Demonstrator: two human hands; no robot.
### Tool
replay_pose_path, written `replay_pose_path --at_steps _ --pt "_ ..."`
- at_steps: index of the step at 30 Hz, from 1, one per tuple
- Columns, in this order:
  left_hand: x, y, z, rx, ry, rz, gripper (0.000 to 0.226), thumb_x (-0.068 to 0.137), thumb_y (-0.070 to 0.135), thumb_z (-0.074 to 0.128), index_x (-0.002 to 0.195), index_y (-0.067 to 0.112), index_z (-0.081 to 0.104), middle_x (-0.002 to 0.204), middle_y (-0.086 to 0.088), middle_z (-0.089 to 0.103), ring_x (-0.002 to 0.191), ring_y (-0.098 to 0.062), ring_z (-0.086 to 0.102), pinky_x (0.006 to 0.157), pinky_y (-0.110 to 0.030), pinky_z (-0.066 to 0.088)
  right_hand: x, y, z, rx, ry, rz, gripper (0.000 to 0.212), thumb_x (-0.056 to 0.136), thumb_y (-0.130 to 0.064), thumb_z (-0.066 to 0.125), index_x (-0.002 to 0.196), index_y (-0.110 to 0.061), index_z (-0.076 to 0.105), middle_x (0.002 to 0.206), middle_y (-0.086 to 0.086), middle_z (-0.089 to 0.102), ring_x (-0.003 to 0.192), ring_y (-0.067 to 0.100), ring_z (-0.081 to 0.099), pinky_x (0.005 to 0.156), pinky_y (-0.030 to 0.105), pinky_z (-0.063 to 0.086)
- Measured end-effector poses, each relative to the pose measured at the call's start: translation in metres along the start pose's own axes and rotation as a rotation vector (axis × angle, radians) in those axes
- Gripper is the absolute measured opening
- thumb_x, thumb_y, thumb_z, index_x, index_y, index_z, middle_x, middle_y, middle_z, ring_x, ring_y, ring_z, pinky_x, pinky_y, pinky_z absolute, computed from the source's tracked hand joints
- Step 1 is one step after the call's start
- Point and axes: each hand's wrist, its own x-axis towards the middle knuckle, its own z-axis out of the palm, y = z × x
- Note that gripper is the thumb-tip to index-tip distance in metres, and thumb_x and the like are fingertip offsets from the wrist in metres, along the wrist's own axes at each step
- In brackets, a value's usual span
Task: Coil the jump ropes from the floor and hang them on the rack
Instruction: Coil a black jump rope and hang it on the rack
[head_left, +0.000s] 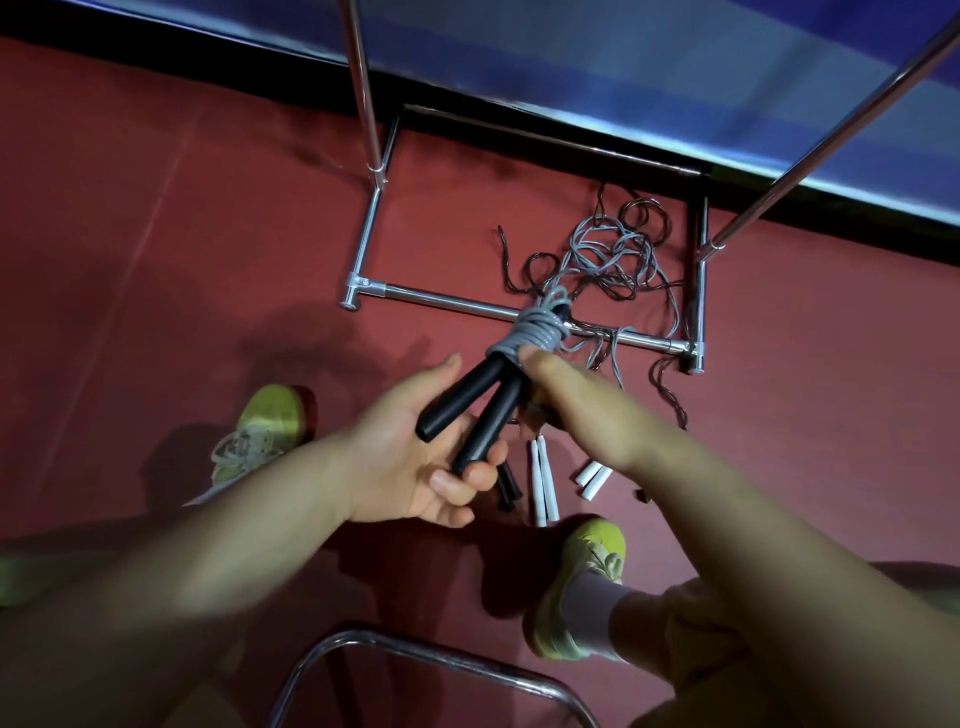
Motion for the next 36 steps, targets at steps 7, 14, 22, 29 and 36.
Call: replay_pose_path --at_steps 7,14,22,29,36 --pt "0.005 0.002 0.002 0.207 0.21 -0.01 0.068 0.086 0.067 0.017 0.076 0.011 0.054 0.059 -0.001 0.051 0.041 -0.008 0.029 0.064 -0.029 0.04 -0.021 -0.01 -0.003 -0.277 -0.056 0.0 0.066 0.098 -0.057 0.025 0.074 -0.009 0.063 0.058 -0.001 0.063 0.062 0.013 0.062 0.081 0.038 0.049" --pt "0.011 0.002 0.0 0.346 0.385 0.03 0.07 0.09 0.064 0.018 0.075 0.01 0.06 0.059 -0.003 0.057 0.038 -0.008 0.035 0.065 -0.028 0.043 -0.024 -0.012 -0.003 -0.507 0.096 -0.077 0.074 0.096 -0.058 0.027 0.065 0.001 0.059 0.065 0.014 0.065 0.065 0.026 0.061 0.07 0.037 0.048" --pt "0.01 0.003 -0.006 0.621 0.656 0.28 0.045 0.092 0.056 0.038 0.081 0.019 0.062 0.069 0.004 0.055 0.063 -0.012 0.046 0.076 -0.032 0.041 -0.021 -0.011 0.002 -0.154 0.032 -0.033 0.061 0.098 -0.054 0.035 0.075 -0.007 0.066 0.035 -0.009 0.045 0.031 0.002 0.04 0.048 0.024 0.029" --pt "0.007 0.001 -0.006 0.82 0.64 0.296 0.026 0.079 0.041 0.071 0.09 0.026 0.052 0.072 0.008 0.057 0.062 -0.004 0.052 0.051 -0.016 0.037 -0.026 -0.015 0.005 -0.042 0.003 -0.015 0.049 0.092 -0.057 0.044 0.056 -0.024 0.054 0.036 -0.017 0.039 0.032 -0.001 0.037 0.046 0.014 0.025" --pt "0.005 0.001 -0.005 0.326 0.321 0.218 0.039 0.065 0.051 0.058 0.089 0.021 0.065 0.08 0.002 0.073 0.079 -0.017 0.069 0.088 -0.045 0.052 -0.026 -0.015 0.005 0.187 -0.018 -0.116 0.033 0.074 -0.045 0.051 0.059 -0.019 0.04 0.046 -0.004 0.026 0.04 0.011 0.019 0.042 0.023 0.016"
